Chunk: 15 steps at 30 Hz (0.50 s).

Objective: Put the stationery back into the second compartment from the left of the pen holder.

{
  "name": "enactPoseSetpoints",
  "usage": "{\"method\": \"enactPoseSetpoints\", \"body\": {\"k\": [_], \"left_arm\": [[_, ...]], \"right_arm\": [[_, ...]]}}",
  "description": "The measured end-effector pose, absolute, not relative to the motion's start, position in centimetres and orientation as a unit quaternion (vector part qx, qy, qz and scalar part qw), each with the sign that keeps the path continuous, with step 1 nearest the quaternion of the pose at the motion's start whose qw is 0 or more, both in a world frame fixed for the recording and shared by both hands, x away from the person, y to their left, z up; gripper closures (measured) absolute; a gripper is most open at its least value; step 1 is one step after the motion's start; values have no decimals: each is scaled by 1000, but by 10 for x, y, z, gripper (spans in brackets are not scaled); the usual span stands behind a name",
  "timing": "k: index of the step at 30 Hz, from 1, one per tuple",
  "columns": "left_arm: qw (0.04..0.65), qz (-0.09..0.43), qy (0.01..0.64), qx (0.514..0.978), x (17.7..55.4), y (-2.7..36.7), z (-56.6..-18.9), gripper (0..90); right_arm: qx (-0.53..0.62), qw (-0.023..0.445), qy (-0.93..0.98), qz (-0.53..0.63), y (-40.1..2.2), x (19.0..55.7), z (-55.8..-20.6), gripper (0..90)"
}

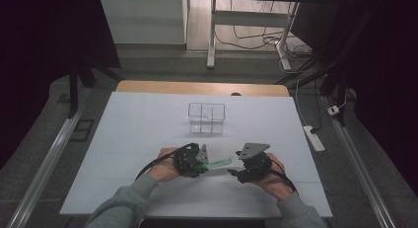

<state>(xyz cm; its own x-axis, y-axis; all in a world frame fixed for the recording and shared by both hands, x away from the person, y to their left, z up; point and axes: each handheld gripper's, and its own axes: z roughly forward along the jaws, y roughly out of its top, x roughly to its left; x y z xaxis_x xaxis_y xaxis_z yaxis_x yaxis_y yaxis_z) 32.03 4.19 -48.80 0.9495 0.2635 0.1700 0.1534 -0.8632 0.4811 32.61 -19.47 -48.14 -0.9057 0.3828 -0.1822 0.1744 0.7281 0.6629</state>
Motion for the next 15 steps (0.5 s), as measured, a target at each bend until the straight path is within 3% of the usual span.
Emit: {"method": "enactPoseSetpoints", "body": {"k": [9,15], "left_arm": [[226,110,82,964,316,31,-491,668],[230,105,72,965,313,31,-489,669]], "right_arm": [[87,153,942,287,-166,323,-486,367],[49,154,952,259,-152,322,-493,481]]}}
